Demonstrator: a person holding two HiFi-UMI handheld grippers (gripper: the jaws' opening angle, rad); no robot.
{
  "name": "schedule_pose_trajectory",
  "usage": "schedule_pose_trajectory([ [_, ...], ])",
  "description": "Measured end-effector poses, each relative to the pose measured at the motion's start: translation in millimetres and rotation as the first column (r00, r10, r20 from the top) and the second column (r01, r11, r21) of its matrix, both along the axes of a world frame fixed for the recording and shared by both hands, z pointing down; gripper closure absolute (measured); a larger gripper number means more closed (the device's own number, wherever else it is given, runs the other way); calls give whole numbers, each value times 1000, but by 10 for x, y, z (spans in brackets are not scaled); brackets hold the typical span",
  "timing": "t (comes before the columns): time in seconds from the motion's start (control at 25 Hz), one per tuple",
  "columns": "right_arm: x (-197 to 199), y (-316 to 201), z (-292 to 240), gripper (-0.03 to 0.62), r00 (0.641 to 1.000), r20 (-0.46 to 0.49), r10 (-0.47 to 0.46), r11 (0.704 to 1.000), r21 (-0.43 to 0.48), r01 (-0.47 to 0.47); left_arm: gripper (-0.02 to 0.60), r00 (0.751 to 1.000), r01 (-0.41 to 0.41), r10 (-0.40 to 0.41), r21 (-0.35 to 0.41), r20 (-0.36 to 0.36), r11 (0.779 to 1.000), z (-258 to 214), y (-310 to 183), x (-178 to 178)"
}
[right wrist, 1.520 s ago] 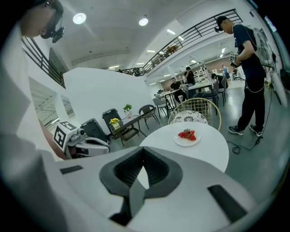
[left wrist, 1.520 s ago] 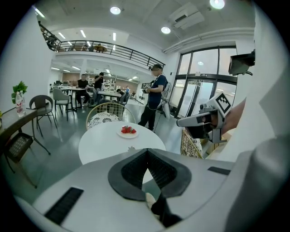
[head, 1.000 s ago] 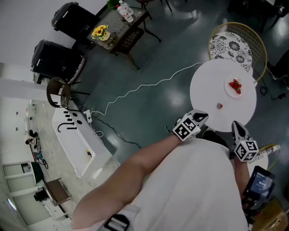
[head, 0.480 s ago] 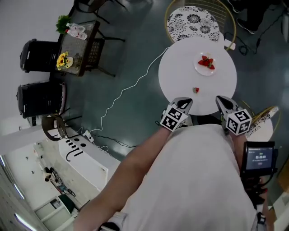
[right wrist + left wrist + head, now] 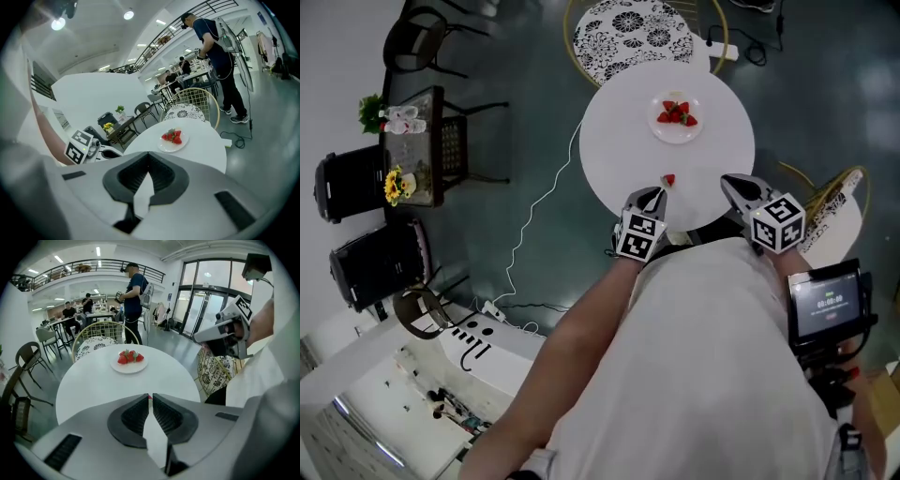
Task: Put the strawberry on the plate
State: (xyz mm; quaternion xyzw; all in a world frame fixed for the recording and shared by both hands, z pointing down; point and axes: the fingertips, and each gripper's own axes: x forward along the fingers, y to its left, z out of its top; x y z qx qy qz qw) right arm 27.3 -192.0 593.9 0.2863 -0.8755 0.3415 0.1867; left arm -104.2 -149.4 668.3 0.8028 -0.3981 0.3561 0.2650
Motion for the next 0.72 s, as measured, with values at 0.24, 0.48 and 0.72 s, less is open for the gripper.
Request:
schedule_pose_trajectory([
  [0.24, 190, -251, 191, 589, 1000, -6, 23, 999, -30, -23, 480, 995, -76, 80, -66, 64, 995, 347, -181, 165],
  [0.48, 225, -278, 185, 589, 999, -13, 33, 998, -48, -34, 480, 980, -137, 150, -104, 130, 985, 467, -226, 172],
  [0.72, 299, -275, 187, 589, 998, -17, 57, 996, -62, -58, 472, 963, -200, 226, -168, 148, 965, 600, -200, 271],
])
